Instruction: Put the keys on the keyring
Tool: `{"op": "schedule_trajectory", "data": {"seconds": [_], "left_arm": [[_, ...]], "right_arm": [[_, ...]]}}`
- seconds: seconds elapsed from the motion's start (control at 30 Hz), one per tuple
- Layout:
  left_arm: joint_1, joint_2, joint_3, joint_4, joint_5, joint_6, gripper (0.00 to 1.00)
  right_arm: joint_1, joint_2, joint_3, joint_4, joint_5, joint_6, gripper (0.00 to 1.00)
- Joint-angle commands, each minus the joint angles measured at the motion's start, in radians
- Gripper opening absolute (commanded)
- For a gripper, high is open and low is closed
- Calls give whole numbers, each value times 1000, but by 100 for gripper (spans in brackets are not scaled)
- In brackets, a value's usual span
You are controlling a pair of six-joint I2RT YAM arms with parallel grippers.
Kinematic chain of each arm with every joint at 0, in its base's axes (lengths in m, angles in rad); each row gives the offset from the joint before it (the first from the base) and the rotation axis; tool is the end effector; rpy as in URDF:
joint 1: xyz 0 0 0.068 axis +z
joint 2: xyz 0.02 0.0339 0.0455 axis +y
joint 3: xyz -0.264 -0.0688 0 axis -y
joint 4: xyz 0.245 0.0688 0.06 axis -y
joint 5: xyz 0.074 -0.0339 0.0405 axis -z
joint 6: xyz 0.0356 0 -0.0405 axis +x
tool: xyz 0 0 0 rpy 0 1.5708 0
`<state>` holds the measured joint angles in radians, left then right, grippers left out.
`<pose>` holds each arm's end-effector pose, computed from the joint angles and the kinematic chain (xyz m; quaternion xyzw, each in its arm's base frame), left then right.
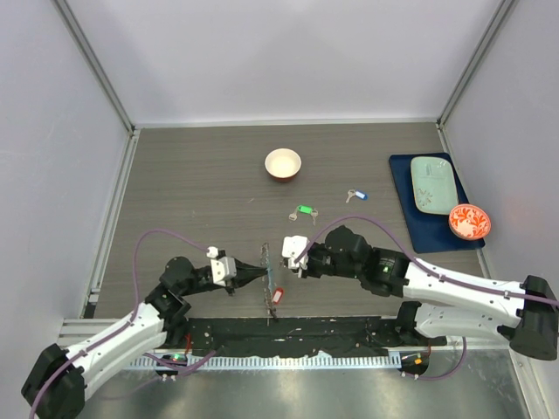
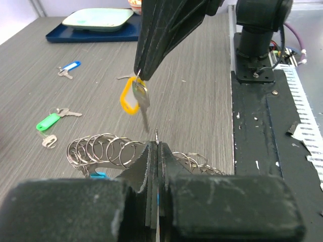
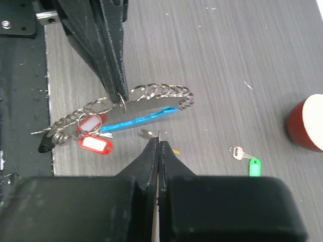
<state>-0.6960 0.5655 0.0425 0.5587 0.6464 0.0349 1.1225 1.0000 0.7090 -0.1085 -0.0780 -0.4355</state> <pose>0.0950 -0.1073 0.1882 0.4488 0.5333 -0.4301 0.5738 0.0973 0.2086 0.2802 -0.6004 0.5774 0.2166 0.5091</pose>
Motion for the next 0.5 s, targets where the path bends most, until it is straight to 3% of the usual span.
{"op": "schedule_trajectory", "data": {"seconds": [0.0, 0.23, 0.47], "left_arm": [[21, 34, 25, 132, 120, 57, 0], [133, 207, 36, 296, 291, 0, 0], [156, 339, 85, 434, 400, -82, 0]], "right_arm": [[2, -17, -14, 29, -106, 47, 1], [0, -70, -101, 82, -138, 121, 1], [0, -64, -135, 168, -152, 126, 1]]}}
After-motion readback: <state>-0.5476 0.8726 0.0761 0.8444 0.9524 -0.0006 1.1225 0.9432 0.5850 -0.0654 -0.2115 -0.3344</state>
